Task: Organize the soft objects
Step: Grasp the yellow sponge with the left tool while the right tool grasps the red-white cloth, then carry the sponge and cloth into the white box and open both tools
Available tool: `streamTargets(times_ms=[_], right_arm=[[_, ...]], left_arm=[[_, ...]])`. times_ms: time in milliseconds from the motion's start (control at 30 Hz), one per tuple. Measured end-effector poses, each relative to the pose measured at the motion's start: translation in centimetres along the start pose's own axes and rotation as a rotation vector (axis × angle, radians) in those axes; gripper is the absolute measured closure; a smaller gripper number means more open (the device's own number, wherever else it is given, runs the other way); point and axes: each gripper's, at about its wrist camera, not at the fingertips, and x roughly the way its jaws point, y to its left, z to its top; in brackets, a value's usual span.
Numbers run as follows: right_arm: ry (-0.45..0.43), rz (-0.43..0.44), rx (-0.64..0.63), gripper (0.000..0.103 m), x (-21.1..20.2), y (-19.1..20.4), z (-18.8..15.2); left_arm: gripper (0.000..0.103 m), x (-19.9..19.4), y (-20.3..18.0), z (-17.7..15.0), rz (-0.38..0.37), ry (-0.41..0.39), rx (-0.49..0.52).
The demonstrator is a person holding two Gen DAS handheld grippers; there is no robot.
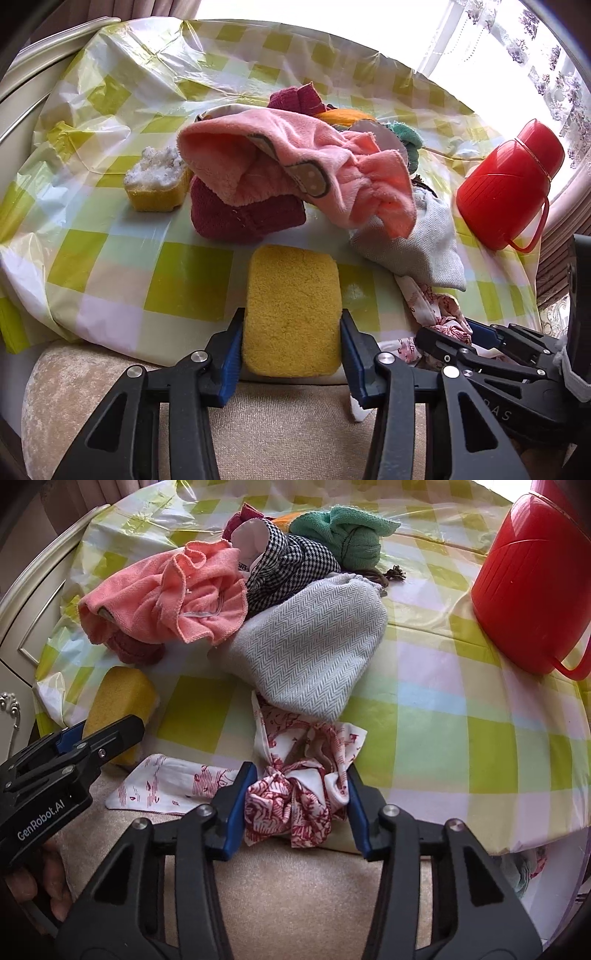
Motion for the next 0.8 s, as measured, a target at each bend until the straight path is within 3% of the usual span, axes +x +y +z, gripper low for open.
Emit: streamTargets(times_ms=[333, 800], right_arm=[[-0.071, 0.025, 0.067, 0.063, -3.0, -2.3, -1.5], [-0.155, -0.002, 0.199, 0.064, -8.2, -7.9, -6.0]], left_arm=[[0.056, -2.1, -2.3, 0.0, -0.021, -0.053, 0.057], [0.056, -4.3, -9.0, -1.5, -0.105, -0.093, 0.178]])
